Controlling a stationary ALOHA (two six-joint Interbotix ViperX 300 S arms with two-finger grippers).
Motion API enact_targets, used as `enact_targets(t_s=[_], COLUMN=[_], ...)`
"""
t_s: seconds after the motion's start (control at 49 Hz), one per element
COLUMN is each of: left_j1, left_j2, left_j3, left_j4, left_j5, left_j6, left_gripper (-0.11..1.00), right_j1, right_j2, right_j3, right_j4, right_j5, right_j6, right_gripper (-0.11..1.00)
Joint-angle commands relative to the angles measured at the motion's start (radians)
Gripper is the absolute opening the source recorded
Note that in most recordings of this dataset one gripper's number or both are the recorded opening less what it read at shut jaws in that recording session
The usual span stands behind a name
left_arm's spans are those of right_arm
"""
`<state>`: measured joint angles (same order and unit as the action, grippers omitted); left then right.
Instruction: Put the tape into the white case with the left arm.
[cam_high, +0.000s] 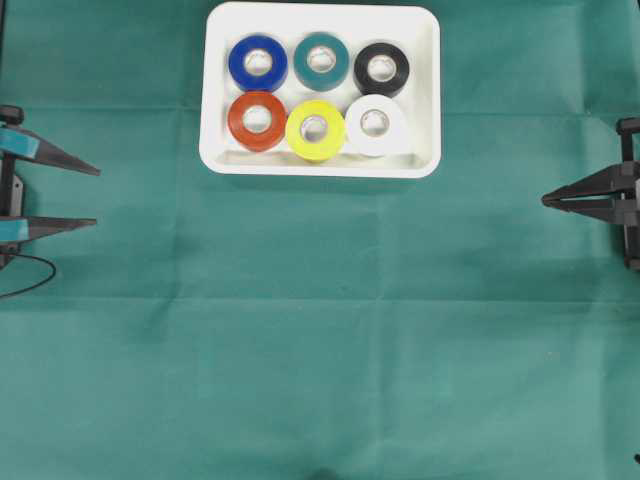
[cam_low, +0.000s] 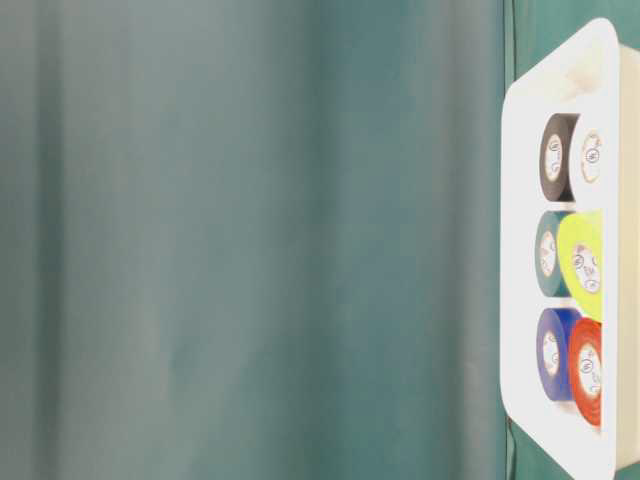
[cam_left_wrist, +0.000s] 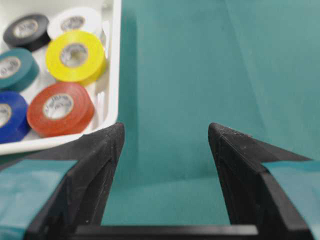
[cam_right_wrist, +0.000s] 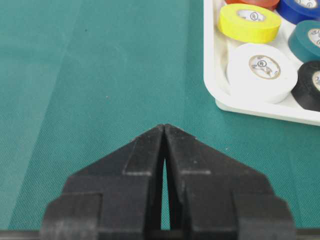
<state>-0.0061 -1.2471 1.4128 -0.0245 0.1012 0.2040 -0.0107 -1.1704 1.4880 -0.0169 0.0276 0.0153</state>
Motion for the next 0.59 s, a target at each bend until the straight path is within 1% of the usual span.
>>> enact_targets(t_s=[0.0, 0.265, 0.571], left_j1=[-0.003, -0.002, -0.003], left_j2=[-0.029, -0.110, -0.126], left_j3=[0.000, 0.031, 0.041], left_j4=[-0.003, -0.003, -0.003], left_j5=[-0.014, -0.014, -0.021], left_j6=[-0.002, -0.003, -0.005], left_gripper=[0.68, 0.68, 0.68], right_j1=[0.000, 0.000, 0.000], right_j2=[0.006, 0.006, 0.006], right_j3=[-0.011, -0.011, -0.011], right_j4=[-0.002, -0.002, -0.002], right_j5=[-0.011, -0.009, -0.009], right_j6=[0.000, 0.000, 0.000], right_gripper=[-0.10, -0.10, -0.10])
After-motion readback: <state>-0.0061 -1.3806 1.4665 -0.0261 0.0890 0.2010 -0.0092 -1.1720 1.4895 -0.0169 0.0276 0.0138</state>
